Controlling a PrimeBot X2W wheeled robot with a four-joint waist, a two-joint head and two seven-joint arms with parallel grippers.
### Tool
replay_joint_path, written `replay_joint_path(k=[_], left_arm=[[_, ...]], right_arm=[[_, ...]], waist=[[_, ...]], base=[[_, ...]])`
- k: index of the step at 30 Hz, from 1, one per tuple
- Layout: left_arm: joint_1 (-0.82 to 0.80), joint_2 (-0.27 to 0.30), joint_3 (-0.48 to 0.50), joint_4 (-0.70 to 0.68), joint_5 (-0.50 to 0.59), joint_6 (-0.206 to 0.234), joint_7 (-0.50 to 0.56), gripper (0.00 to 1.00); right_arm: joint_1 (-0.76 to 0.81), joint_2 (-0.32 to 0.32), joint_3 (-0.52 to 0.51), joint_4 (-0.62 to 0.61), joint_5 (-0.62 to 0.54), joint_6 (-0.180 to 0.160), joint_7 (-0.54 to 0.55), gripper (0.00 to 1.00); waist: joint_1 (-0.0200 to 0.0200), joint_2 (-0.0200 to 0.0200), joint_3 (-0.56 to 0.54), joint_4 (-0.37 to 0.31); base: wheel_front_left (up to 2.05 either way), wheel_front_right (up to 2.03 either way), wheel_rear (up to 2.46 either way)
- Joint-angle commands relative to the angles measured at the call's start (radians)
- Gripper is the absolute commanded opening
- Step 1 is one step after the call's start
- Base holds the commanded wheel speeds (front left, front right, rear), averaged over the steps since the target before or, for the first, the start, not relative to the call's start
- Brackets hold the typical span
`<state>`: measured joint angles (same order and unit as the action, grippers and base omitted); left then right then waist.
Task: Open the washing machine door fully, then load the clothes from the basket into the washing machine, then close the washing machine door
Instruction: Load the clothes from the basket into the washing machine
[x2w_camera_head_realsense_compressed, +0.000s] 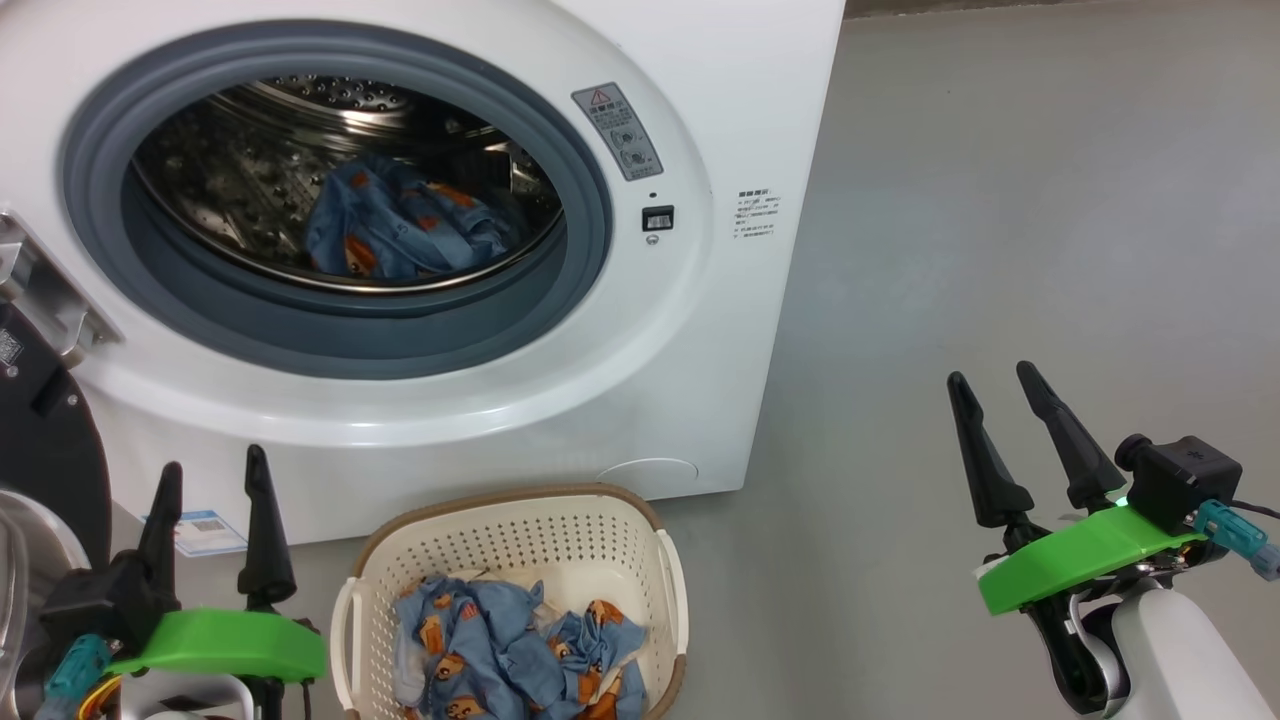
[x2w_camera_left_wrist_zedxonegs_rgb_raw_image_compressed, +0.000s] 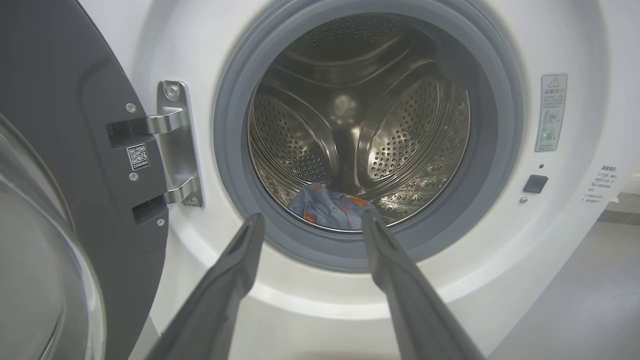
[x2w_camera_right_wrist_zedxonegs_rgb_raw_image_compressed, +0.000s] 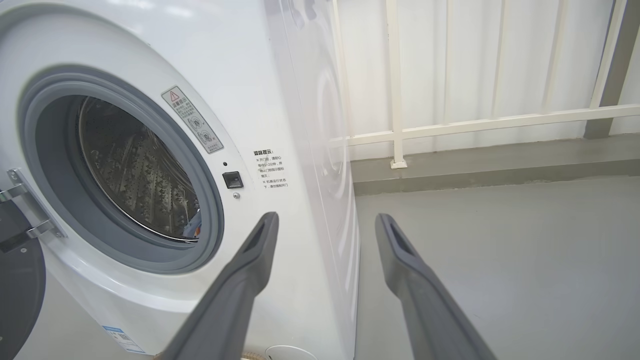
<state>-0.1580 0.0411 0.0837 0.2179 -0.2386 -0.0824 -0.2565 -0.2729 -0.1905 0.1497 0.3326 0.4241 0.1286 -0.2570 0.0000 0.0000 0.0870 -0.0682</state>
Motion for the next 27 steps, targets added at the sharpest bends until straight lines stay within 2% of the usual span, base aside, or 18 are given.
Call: replay_joint_path(k=[1, 27], left_arm=[[-0.003, 0.014, 0.027, -0.032, 0.001, 0.005, -0.005, 1.00], [0.002, 0.010, 0.016, -0.037, -0.010, 0.011, -0.005, 1.00]], right_arm=[[0.007, -0.011, 0.028, -0.019, -0.004, 0.002, -0.005, 1.00], [0.007, -0.018, 0.036, -0.018, 0.002, 0.002, -0.005, 1.00]], waist=[[0.0000, 0.0000, -0.002, 0.001], [0.0000, 0.0000, 0.000, 0.000]], base=[[0.00, 0.00, 0.00], [0.00, 0.00, 0.00]])
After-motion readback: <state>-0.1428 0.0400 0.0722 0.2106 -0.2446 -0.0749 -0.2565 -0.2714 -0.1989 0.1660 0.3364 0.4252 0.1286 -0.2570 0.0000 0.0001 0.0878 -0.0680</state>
